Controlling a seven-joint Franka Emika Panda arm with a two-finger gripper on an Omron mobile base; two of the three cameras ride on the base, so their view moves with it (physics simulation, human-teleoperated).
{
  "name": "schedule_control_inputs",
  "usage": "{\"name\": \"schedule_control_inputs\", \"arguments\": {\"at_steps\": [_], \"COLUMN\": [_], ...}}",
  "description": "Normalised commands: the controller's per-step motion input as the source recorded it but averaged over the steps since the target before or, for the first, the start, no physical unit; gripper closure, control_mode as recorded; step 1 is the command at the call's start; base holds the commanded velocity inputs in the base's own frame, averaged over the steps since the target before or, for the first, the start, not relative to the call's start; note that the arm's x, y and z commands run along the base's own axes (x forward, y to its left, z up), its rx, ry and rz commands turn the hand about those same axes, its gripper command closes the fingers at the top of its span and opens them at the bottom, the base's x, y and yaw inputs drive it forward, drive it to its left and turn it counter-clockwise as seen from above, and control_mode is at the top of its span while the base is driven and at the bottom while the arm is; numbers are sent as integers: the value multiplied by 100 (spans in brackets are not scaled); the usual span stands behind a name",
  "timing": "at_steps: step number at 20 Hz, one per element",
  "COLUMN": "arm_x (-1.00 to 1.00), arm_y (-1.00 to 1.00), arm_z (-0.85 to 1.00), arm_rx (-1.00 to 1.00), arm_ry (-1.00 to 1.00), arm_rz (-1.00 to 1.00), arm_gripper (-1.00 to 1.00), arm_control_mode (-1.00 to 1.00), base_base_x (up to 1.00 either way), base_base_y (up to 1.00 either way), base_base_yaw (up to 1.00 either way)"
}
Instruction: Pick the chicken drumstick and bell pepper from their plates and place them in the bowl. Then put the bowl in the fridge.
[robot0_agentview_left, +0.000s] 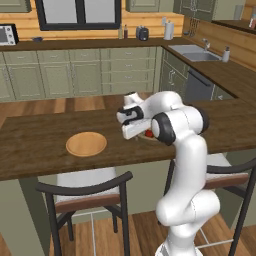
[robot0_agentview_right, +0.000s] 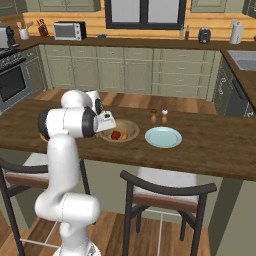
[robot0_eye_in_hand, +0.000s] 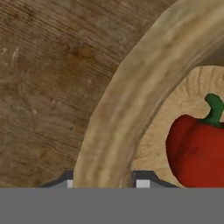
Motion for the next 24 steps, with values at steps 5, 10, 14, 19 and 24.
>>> {"name": "schedule_control_inputs", "arguments": {"at_steps": [5,10,14,19,24], "arm_x": [-37,-100,-100,-100,-100], "arm_y": [-36,-1,0,4,7], "arm_z": [-13,77,100,80,77], "arm_rx": [15,17,4,-1,-12], "arm_ry": [-12,-22,-18,0,10], "arm_rz": [8,23,31,41,45], "arm_gripper": [100,100,100,100,100], "arm_control_mode": [-100,-100,-100,-100,-100], "base_base_x": [0,0,0,0,0], "base_base_y": [0,0,0,0,0], "base_base_yaw": [0,0,0,0,0]}}
